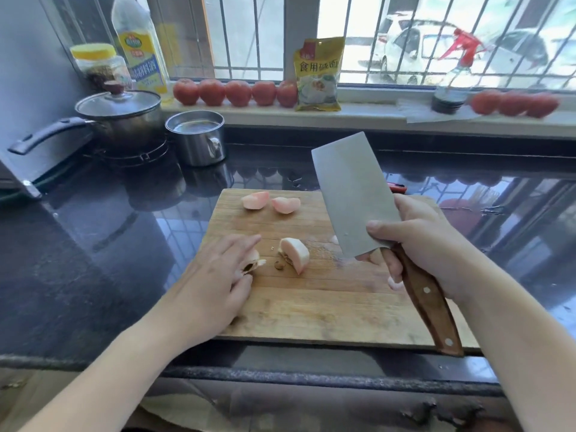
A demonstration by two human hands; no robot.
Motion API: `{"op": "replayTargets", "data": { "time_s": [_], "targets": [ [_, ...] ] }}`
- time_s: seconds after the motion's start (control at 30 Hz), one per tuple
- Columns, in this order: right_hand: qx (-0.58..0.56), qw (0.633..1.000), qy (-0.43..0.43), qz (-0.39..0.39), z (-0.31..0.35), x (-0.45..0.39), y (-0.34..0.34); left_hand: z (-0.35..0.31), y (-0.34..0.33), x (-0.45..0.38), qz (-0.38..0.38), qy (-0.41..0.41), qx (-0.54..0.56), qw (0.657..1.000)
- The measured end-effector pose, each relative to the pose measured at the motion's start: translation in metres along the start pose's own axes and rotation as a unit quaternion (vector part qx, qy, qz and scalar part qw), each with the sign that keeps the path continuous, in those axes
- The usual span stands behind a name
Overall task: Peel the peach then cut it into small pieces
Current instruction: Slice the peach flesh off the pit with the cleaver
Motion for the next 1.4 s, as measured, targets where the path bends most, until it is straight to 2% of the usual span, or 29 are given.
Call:
{"op": "replayTargets", "data": {
  "time_s": [0.1,0.13,0.27,0.43,0.53,0.6,0.7,0.77,0.87,0.97,1.2,1.4],
  "targets": [
    [-0.032,0.999,-0.002,-0.001,0.001,0.008,0.007,0.003,0.005,0.002,-0.037,0.040,-0.101,0.993],
    [-0.045,0.999,-0.003,-0.003,0.002,0.010,0.009,-0.010,0.009,0.002,-0.056,0.013,-0.140,0.988],
    [-0.086,0.996,-0.006,-0.028,-0.002,0.014,0.020,-0.099,-0.002,-0.007,-0.079,-0.180,-0.196,0.961],
    [-0.108,0.991,-0.013,-0.073,-0.006,0.026,0.046,-0.148,-0.027,-0.046,-0.048,-0.229,-0.210,0.949],
    [-0.089,0.991,-0.028,-0.099,-0.012,0.038,0.073,-0.154,-0.038,-0.066,0.008,-0.202,-0.181,0.962],
    [-0.102,0.988,-0.044,-0.107,-0.017,0.048,0.089,-0.153,-0.049,-0.079,0.046,-0.167,-0.208,0.962],
    [-0.096,0.987,-0.048,-0.121,-0.019,0.063,0.108,-0.161,-0.055,-0.094,0.070,-0.156,-0.206,0.964],
    [-0.071,0.988,-0.054,-0.127,-0.021,0.068,0.117,-0.172,-0.045,-0.102,0.069,-0.151,-0.164,0.972],
    [-0.062,0.988,-0.055,-0.132,-0.024,0.072,0.123,-0.176,-0.029,-0.115,0.077,-0.101,-0.062,0.990],
    [-0.054,0.989,-0.047,-0.129,-0.023,0.071,0.122,-0.171,-0.016,-0.122,0.056,-0.143,-0.130,0.980],
    [-0.027,0.994,-0.036,-0.104,-0.025,0.068,0.108,-0.105,0.012,-0.100,0.156,-0.099,-0.193,0.964],
    [-0.016,0.995,-0.037,-0.088,-0.021,0.061,0.085,-0.095,0.011,-0.097,0.126,-0.108,-0.133,0.977]
  ]
}}
Point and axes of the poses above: each hand's wrist, its own x-axis away from the middle knuckle, its own y-axis out of the back of the hand, z = x × y, the point moved 8 cm from there along -x, towards the middle knuckle, and after that the axes turned 12 degrees about -x, right-handed, at the moved point
